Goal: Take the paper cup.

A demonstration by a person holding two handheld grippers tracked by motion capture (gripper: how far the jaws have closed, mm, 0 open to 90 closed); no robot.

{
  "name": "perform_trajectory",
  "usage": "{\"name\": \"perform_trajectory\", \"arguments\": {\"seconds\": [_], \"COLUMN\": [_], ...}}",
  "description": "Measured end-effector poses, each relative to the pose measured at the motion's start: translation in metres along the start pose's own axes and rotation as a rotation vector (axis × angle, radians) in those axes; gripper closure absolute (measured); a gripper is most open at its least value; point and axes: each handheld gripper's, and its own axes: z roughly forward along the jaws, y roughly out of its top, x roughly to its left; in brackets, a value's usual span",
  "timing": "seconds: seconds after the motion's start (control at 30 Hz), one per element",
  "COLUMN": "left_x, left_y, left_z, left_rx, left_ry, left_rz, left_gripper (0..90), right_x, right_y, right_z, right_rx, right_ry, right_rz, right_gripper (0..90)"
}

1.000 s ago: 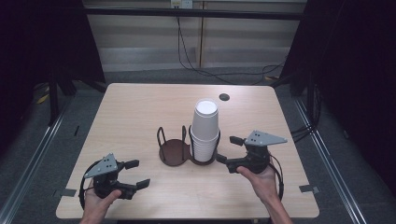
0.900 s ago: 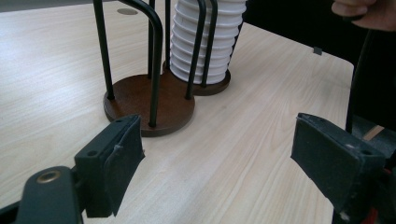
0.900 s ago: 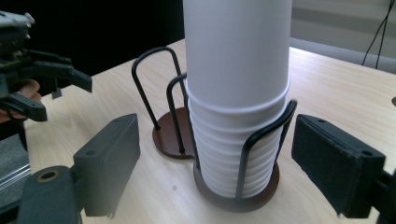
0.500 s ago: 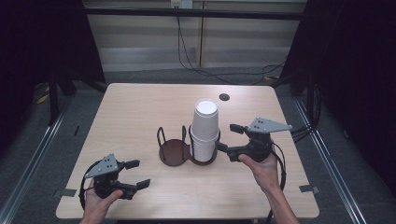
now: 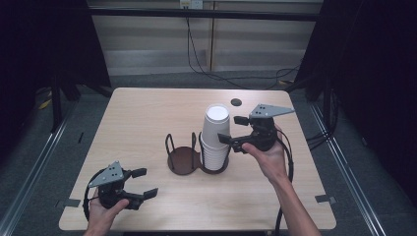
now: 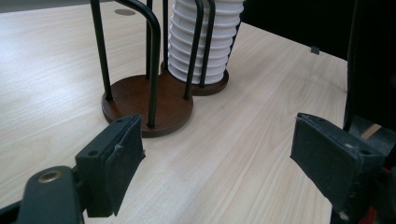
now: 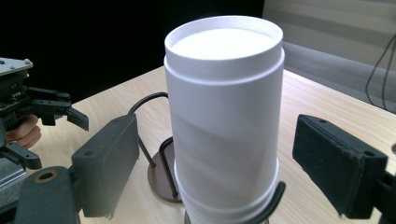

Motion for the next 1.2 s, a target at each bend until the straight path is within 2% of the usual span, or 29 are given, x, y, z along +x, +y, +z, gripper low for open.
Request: {"name": "perform_trajectory", "arguments": {"seconds": [0.1, 0.23, 0.3, 0.43, 0.5, 0.6, 0.7, 1.2], "left_x": [0.000, 0.002, 0.002, -0.001, -0.002, -0.003, -0.002, -0.002], "left_y": [0.000, -0.001, -0.001, 0.000, 0.000, 0.000, 0.000, -0.001], "left_z": [0.000, -0.001, -0.001, -0.001, 0.000, 0.000, -0.001, 0.000], "left_rx": [0.015, 0.011, 0.006, 0.009, 0.014, 0.013, 0.014, 0.014], "left_ry": [0.022, 0.014, 0.011, 0.019, 0.018, 0.015, 0.016, 0.005], "left_rz": [0.005, -0.008, -0.012, 0.004, 0.012, 0.008, 0.007, -0.005], "left_gripper": [16.9, 17.1, 17.2, 19.0, 19.3, 19.3, 19.3, 19.6], "right_x": [-0.003, -0.003, -0.004, -0.005, -0.006, -0.006, -0.004, -0.005], "right_y": [0.005, 0.009, 0.011, 0.014, 0.015, 0.017, 0.019, 0.020], "right_z": [0.009, 0.015, 0.018, 0.022, 0.025, 0.032, 0.038, 0.048], "right_rx": [-0.002, 0.001, 0.006, 0.014, 0.002, 0.003, 0.026, 0.054], "right_ry": [-0.002, -0.015, -0.005, -0.005, -0.001, 0.010, -0.002, -0.005], "right_rz": [0.003, -0.006, 0.000, -0.001, 0.007, 0.007, -0.004, -0.009], "right_gripper": [14.4, 14.5, 14.5, 14.5, 14.9, 14.6, 14.3, 16.2]}}
